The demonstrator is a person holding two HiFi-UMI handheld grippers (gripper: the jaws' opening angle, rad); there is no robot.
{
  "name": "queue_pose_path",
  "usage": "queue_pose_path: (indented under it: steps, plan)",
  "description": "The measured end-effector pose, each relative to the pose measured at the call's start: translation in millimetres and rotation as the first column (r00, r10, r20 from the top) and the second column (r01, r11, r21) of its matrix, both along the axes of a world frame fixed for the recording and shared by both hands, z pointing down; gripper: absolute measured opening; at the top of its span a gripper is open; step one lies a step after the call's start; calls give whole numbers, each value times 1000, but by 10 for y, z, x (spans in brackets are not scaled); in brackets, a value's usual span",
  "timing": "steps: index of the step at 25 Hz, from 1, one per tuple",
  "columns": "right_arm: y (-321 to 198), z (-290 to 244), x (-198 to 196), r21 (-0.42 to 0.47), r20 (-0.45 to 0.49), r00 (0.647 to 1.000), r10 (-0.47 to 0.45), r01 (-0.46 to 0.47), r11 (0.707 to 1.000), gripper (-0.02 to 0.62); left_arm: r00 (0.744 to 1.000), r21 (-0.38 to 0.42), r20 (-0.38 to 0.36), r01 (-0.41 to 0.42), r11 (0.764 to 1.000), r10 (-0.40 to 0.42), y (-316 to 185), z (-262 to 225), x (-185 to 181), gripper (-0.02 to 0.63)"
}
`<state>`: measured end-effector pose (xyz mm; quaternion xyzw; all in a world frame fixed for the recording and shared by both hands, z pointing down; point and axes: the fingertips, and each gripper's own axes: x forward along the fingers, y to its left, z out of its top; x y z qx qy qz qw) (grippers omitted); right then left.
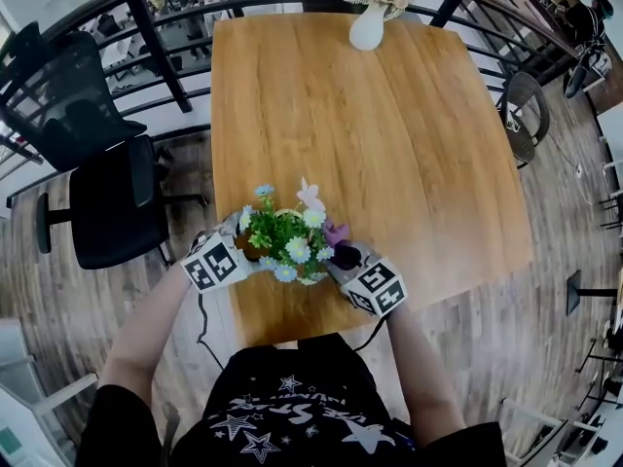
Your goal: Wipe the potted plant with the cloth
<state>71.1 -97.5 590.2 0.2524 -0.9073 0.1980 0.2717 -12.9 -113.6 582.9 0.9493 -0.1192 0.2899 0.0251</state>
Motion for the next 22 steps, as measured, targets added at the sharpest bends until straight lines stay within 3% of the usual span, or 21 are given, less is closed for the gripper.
queue_pose_path:
  steps: [6,13,22]
  plan:
    - [162,3,-54,-23,22,1000,13,-13,1000,81,996,6,-20,83,996,-83,-25,-14,21,396]
    - [196,-7,-32,-61,80,987,142,-137,989,83,978,5,-27,206,979,-206,-6,-13,82,396]
    - [338,-15,-53,-74,101,982,162,-155,985,83,922,-5,-22,387,922,-387,17,12,184,396]
